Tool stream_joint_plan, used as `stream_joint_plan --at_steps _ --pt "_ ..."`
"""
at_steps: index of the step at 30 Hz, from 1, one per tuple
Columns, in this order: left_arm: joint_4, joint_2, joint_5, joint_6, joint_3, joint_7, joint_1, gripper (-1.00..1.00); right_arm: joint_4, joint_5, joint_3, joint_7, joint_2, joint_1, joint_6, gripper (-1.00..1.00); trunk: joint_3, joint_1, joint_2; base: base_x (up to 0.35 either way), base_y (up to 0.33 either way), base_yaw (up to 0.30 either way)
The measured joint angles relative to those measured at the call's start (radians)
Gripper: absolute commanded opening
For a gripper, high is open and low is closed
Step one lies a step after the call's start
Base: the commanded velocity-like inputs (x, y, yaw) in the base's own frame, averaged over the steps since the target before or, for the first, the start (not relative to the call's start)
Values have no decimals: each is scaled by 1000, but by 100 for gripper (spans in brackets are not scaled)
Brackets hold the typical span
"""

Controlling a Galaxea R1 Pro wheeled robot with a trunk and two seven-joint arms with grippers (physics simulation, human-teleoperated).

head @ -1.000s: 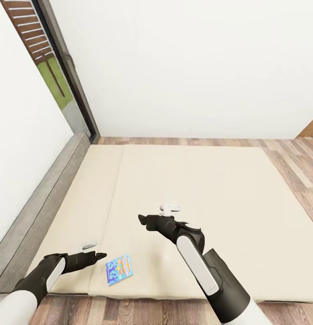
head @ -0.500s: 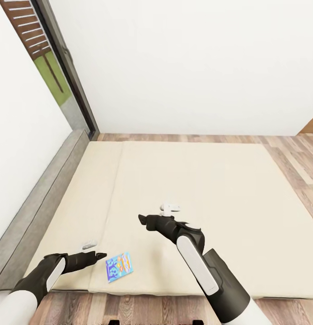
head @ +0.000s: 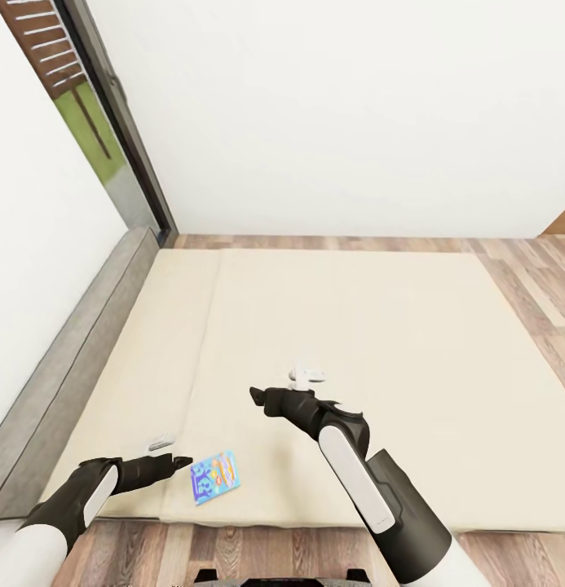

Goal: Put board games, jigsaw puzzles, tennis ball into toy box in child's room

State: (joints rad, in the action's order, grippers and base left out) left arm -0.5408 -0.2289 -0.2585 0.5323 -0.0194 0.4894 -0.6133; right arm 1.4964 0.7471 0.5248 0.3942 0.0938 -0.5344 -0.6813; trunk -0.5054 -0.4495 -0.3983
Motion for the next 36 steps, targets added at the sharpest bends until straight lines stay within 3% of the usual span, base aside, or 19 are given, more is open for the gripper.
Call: stream_joint_plan --at_steps 16,28,36 --pt "0 0 1 0 0 0 0 100 0 0 1 0 0 0 1 100 -25 0 0 0 0 -51" --pt "-1 0 1 -1 -1 -1 0 100 1 0 1 0 1 0 2 100 -31 0 0 0 0 -98" --pt "-16 -4 0 -37 -3 1 0 100 1 0 2 0 1 0 1 100 -33 0 0 0 0 -13"
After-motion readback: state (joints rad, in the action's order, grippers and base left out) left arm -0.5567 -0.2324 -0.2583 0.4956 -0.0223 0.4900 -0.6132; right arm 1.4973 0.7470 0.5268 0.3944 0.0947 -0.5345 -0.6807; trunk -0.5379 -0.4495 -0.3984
